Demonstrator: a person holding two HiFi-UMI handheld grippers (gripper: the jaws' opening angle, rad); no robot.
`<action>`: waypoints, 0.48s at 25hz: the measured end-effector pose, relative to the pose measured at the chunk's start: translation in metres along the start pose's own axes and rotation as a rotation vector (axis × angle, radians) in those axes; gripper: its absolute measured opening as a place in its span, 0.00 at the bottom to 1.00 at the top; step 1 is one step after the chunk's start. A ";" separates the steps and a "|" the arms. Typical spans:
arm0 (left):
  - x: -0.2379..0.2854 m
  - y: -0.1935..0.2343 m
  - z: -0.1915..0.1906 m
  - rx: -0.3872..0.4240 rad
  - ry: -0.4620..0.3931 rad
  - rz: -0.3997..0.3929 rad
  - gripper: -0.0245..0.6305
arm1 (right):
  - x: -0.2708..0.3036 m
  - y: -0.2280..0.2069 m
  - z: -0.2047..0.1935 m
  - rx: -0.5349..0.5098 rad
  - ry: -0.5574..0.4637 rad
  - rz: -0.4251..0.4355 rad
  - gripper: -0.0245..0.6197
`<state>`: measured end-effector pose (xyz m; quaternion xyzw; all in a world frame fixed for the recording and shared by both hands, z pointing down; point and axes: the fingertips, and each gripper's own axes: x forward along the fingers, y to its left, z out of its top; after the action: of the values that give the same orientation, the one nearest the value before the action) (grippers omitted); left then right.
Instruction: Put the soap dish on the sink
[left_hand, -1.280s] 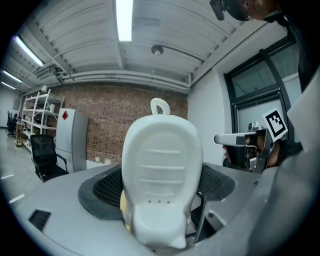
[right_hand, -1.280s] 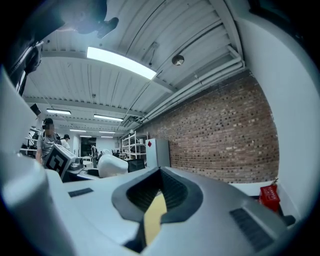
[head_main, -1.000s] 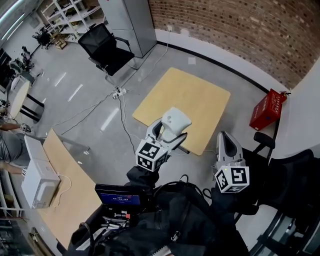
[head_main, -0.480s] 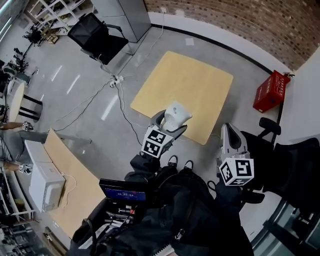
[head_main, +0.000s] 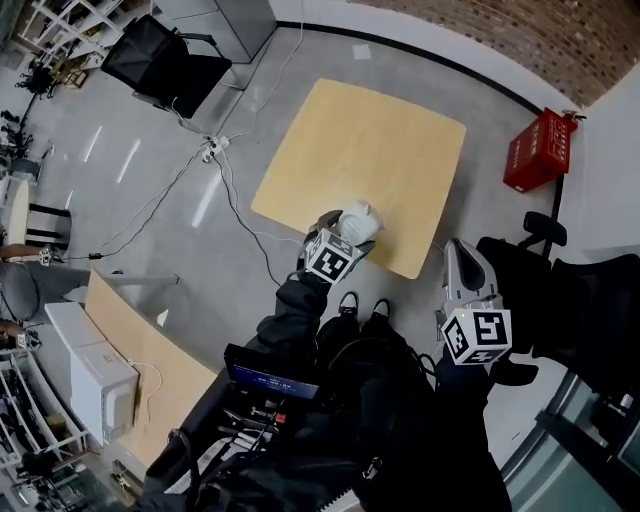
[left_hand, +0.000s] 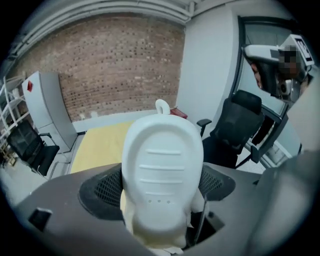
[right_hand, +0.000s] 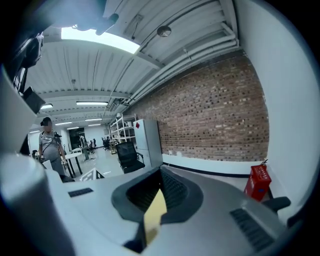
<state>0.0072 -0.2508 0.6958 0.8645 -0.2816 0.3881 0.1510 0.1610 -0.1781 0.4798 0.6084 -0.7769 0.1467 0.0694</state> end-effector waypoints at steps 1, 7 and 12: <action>0.010 0.001 -0.006 0.030 0.032 -0.013 0.70 | 0.002 -0.001 -0.002 0.001 0.009 -0.009 0.05; 0.075 -0.002 -0.049 0.298 0.217 -0.119 0.70 | 0.006 -0.019 -0.018 0.029 0.057 -0.075 0.05; 0.114 -0.008 -0.072 0.378 0.315 -0.199 0.70 | 0.004 -0.028 -0.034 0.052 0.097 -0.128 0.05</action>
<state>0.0314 -0.2519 0.8286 0.8298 -0.0906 0.5466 0.0664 0.1847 -0.1777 0.5169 0.6506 -0.7281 0.1914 0.1003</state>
